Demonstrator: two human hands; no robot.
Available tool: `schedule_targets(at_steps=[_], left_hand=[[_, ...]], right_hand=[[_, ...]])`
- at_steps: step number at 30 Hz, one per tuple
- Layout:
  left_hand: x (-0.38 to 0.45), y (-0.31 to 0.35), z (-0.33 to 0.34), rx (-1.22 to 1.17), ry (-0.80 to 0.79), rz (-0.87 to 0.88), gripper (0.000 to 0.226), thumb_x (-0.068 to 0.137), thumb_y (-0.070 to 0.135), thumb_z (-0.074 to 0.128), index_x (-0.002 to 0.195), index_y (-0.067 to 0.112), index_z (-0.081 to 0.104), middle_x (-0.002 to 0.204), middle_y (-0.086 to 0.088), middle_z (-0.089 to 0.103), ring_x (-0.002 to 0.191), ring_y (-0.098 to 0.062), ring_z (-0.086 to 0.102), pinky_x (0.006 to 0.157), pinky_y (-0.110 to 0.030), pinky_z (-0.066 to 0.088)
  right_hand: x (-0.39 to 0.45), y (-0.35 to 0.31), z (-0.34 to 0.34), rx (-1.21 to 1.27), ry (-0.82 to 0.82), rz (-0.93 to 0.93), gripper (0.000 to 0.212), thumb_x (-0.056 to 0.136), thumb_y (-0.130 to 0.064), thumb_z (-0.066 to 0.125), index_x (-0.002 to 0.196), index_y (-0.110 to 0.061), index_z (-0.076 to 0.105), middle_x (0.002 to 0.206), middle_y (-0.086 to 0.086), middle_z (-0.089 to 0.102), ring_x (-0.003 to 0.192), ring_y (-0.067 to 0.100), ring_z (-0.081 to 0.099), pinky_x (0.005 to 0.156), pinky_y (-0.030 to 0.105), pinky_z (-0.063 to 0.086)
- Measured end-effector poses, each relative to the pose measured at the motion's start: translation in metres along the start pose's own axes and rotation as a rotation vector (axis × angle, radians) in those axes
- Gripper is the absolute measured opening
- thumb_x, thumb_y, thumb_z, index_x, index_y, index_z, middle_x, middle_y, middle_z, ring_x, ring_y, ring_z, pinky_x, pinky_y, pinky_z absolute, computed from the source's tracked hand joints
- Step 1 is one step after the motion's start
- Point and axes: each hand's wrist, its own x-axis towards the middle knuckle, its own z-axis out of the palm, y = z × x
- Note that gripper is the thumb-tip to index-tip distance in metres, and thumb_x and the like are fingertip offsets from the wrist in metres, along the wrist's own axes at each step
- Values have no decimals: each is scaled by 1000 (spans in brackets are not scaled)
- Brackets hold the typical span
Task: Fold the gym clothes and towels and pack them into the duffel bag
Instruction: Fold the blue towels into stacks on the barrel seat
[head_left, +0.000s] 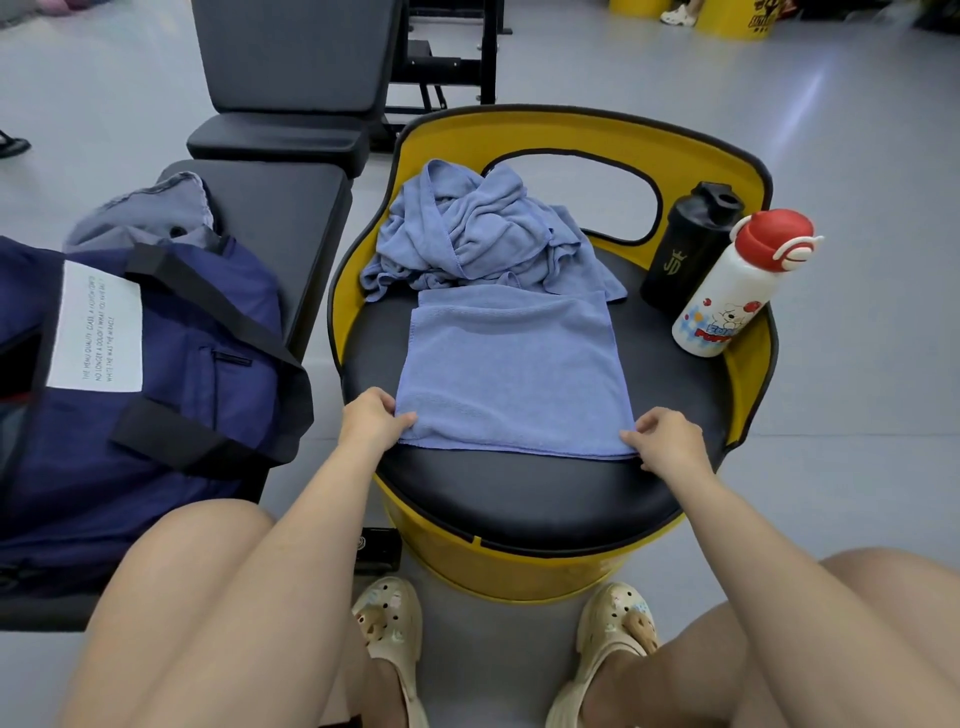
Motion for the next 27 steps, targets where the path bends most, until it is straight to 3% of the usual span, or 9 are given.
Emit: schedule_targets(at_steps=[4, 9, 11, 14, 17, 20, 23, 27], left_hand=[[-7, 2, -1, 57, -22, 5, 25, 89, 24, 65, 96, 11, 45, 100, -5, 50, 91, -19, 45, 76, -29, 36], [-9, 5, -4, 49, -147, 23, 33, 96, 29, 53, 122, 9, 51, 123, -8, 54, 110, -28, 51, 86, -34, 40], [-10, 5, -3, -46, -159, 18, 27, 96, 26, 53, 118, 11, 51, 120, -10, 56, 100, -26, 51, 86, -37, 44], [-12, 6, -3, -203, -155, -11, 16, 95, 20, 55, 109, 15, 47, 112, -9, 55, 94, -22, 50, 69, -30, 46], [-14, 6, -2, -250, -134, -22, 14, 96, 18, 54, 107, 16, 45, 103, -8, 52, 80, -18, 47, 57, -24, 38], [-15, 1, 1, -288, -115, -42, 11, 96, 19, 53, 104, 14, 47, 100, -8, 54, 80, -19, 52, 57, -24, 39], [-15, -3, 1, -335, -78, -77, 7, 95, 17, 54, 92, 13, 51, 99, -8, 58, 84, -21, 57, 57, -24, 42], [-16, -10, 0, -274, -77, -98, 21, 92, 17, 61, 75, 15, 48, 87, -7, 60, 70, -16, 57, 55, -24, 42]], right_hand=[[-1, -2, -1, 4, -58, 15, 15, 89, -19, 67, 89, -11, 54, 93, 12, 62, 74, 24, 61, 78, 39, 55], [-2, -3, -1, -58, -135, -8, 17, 91, -22, 63, 99, -14, 51, 98, 6, 57, 73, 21, 56, 72, 35, 53], [-2, -3, 1, -21, -119, -28, 15, 90, -19, 62, 100, -14, 51, 101, 7, 58, 74, 22, 59, 78, 38, 56], [-2, -5, 2, 78, -112, -31, 14, 90, -10, 59, 101, -12, 50, 106, 9, 58, 65, 20, 60, 63, 28, 53], [-2, -3, 2, 130, -90, -20, 13, 90, -10, 60, 100, -12, 50, 107, 12, 60, 68, 21, 59, 55, 24, 47], [-3, -3, 3, 202, -70, -7, 12, 93, -18, 59, 101, -12, 53, 105, 13, 59, 65, 19, 57, 64, 29, 53], [-3, -2, 2, 261, -17, 29, 11, 95, -21, 57, 100, -11, 57, 101, 9, 58, 62, 16, 57, 85, 40, 55], [-3, 4, -1, 257, -7, 49, 9, 93, -17, 60, 96, -8, 59, 97, 9, 59, 60, 15, 57, 87, 41, 55]])
